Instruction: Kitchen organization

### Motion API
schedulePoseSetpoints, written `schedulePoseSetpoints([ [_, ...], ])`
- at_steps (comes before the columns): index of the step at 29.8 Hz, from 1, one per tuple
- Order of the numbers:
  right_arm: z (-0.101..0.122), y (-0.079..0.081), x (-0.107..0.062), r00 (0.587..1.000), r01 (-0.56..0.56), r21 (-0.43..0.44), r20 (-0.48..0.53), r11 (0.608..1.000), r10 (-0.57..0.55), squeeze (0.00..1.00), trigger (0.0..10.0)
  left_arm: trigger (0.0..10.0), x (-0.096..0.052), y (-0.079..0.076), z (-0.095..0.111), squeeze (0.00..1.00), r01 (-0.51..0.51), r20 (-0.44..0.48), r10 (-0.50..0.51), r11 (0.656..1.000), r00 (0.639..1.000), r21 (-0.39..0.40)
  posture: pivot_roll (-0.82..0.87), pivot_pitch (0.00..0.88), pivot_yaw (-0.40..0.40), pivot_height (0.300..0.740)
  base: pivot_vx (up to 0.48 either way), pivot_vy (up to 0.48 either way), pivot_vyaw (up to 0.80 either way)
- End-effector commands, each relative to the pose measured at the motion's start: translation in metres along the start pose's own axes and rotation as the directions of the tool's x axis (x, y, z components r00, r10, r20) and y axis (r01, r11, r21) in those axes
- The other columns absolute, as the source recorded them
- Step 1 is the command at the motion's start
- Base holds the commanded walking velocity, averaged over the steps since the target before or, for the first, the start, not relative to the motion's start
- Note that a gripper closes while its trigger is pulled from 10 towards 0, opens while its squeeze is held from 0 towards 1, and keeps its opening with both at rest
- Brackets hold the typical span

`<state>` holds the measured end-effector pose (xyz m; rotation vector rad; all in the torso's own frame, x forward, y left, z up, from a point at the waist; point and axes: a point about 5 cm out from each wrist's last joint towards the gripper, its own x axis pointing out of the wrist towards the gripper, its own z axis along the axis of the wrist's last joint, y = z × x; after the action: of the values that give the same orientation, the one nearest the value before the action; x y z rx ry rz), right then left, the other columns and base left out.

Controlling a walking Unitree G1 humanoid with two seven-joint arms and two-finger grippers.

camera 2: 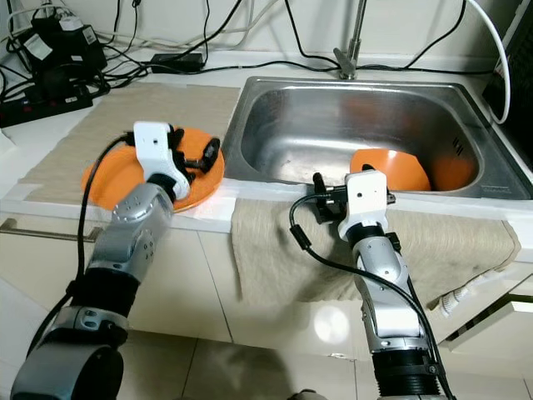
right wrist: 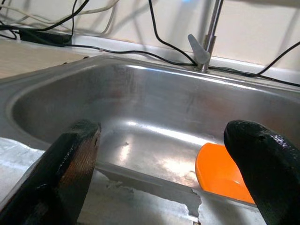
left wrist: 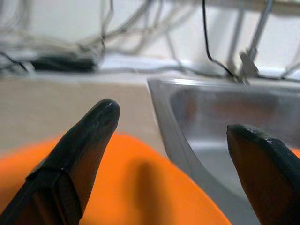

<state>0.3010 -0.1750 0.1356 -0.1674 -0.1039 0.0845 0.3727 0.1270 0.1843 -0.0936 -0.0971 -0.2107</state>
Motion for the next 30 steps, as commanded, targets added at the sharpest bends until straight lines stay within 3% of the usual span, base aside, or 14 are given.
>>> schedulePoseSetpoints([
  [1, -0.002, 0.004, 0.001, 1.0, -0.019, -0.004, -0.016, 1.0, 0.019, 0.0, 10.0, 10.0, 0.003, 0.008, 0.018, 0.0, -0.022, 0.034, 0.021, 0.999, 0.999, 0.027, -0.07, 0.0, 0.032, 0.728, 0.0, 0.0, 0.0],
  [5, -0.004, 0.007, 0.002, 0.999, -0.03, 0.001, -0.024, 1.0, 0.03, 0.0, 10.0, 10.0, 0.003, 0.014, 0.029, 0.0, -0.017, 0.043, 0.015, 0.999, 0.999, 0.047, -0.05, 0.0, 0.028, 0.728, 0.0, 0.0, 0.0],
  [6, -0.005, 0.007, 0.002, 0.999, -0.032, 0.002, -0.025, 0.999, 0.032, 0.0, 10.0, 0.4, 0.002, 0.015, 0.03, 0.0, -0.014, 0.045, 0.012, 0.999, 0.999, 0.049, -0.05, 0.0, 0.027, 0.728, 0.0, 0.0, 0.0],
  [8, -0.005, 0.008, 0.003, 0.999, -0.035, 0.004, -0.026, 0.999, 0.035, 0.0, 10.0, 0.0, 0.0, 0.017, 0.031, 0.0, -0.011, 0.047, 0.009, 0.998, 0.999, 0.059, -0.05, 0.0, 0.027, 0.728, 0.0, 0.0, 0.0],
  [9, -0.005, 0.009, 0.003, 0.999, -0.037, 0.005, -0.027, 0.999, 0.037, 0.0, 10.0, 0.8, -0.002, 0.018, 0.031, 0.0, -0.008, 0.047, 0.005, 0.998, 0.999, 0.059, -0.04, 0.0, 0.024, 0.728, 0.0, 0.0, 0.0],
  [10, -0.006, 0.009, 0.003, 0.999, -0.039, 0.005, -0.028, 0.999, 0.039, 0.0, 10.0, 0.0, -0.003, 0.018, 0.031, 0.0, -0.006, 0.056, 0.003, 0.999, 0.998, 0.054, -0.04, 0.0, 0.021, 0.728, 0.0, 0.0, 0.0],
  [18, -0.009, 0.014, 0.005, 0.997, -0.065, 0.008, -0.042, 0.998, 0.066, 0.0, 10.0, 0.0, -0.01, 0.023, 0.029, 0.0, -0.053, 0.052, 0.049, 0.996, 0.997, 0.075, -0.01, 0.0, 0.003, 0.728, 0.0, 0.0, 0.0],
  [19, -0.01, 0.014, 0.006, 0.997, -0.069, 0.008, -0.044, 0.998, 0.07, 0.0, 10.0, 0.0, -0.012, 0.026, 0.031, 1.0, -0.054, 0.07, 0.048, 0.995, 0.996, 0.08, 0.0, 0.0, 0.001, 0.728, 0.0, 0.0, 0.0],
  [21, -0.01, 0.015, 0.007, 0.996, -0.072, 0.008, -0.045, 0.997, 0.072, 0.0, 10.0, 0.0, -0.014, 0.025, 0.033, 1.0, -0.038, 0.089, 0.033, 0.998, 0.995, 0.058, 0.0, 0.0, -0.002, 0.728, 0.0, 0.0, 0.0],
  [22, -0.01, 0.015, 0.007, 0.996, -0.073, 0.008, -0.045, 0.997, 0.073, 0.0, 10.0, 0.0, -0.015, 0.025, 0.035, 0.0, -0.034, 0.096, 0.029, 0.998, 0.995, 0.052, 0.01, 0.0, -0.005, 0.728, 0.0, 0.0, 0.0],
  [30, -0.009, 0.016, 0.011, 0.996, -0.079, 0.013, -0.039, 0.997, 0.08, 0.0, 10.0, 0.0, -0.019, 0.033, 0.028, 0.0, -0.07, 0.05, 0.068, 0.996, 0.996, 0.055, 0.02, 0.0, -0.005, 0.728, 0.0, 0.0, 0.0],
])
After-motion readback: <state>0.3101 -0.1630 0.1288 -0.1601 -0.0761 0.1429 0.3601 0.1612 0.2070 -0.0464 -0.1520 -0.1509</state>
